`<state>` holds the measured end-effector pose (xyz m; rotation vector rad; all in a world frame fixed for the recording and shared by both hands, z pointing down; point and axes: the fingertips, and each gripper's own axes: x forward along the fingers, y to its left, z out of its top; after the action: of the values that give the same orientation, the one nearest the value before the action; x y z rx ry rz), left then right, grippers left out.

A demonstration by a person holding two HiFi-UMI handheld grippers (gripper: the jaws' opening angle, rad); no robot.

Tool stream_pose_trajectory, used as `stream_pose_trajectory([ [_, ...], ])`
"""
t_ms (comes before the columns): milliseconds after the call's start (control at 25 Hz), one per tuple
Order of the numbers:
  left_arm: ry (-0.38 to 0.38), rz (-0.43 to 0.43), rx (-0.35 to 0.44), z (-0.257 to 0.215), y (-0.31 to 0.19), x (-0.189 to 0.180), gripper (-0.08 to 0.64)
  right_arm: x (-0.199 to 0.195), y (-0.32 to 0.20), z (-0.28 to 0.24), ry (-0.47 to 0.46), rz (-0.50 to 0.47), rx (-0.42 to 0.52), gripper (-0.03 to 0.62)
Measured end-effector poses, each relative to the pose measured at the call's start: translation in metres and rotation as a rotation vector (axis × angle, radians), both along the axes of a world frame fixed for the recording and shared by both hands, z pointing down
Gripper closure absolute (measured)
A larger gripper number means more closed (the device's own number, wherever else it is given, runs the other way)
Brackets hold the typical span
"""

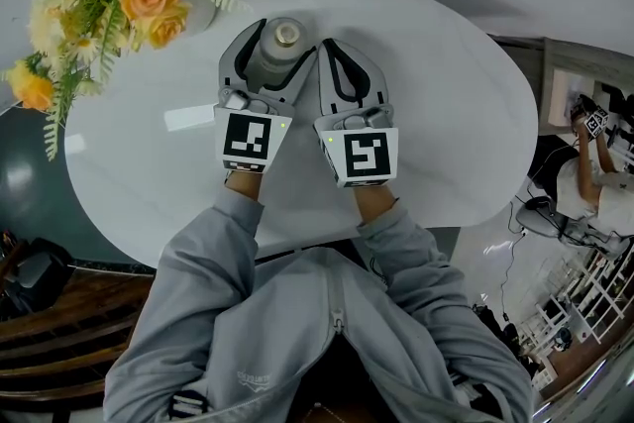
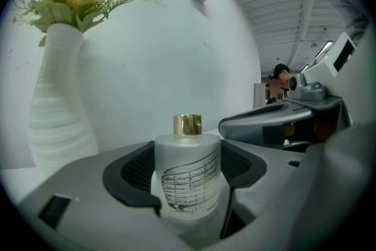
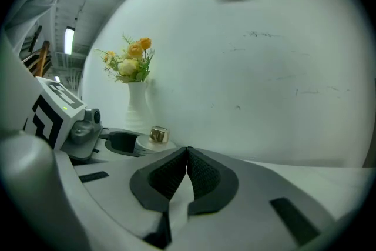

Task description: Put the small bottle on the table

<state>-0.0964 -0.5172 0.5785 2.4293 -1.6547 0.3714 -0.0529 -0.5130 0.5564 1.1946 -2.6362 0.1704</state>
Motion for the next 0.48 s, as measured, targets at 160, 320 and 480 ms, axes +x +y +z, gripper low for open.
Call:
stream_pose_trajectory([
  [160, -0.026, 0.002, -0.023, 0.002, 0.002, 0.000, 0.229, 0.002, 0.001, 0.000, -0.003, 0.007, -0.003, 0.565],
  [320, -0.047, -0.012, -0.056, 0.006, 0.008, -0.002, 0.229, 0.002, 0.003, -0.004, -0.002, 0.007, 0.003, 0.565],
  [480, -0.053, -0.020, -0.081, 0.010, 0.015, -0.005, 0.229, 0.002, 0.008, -0.008, 0.000, 0.003, 0.009, 0.565],
])
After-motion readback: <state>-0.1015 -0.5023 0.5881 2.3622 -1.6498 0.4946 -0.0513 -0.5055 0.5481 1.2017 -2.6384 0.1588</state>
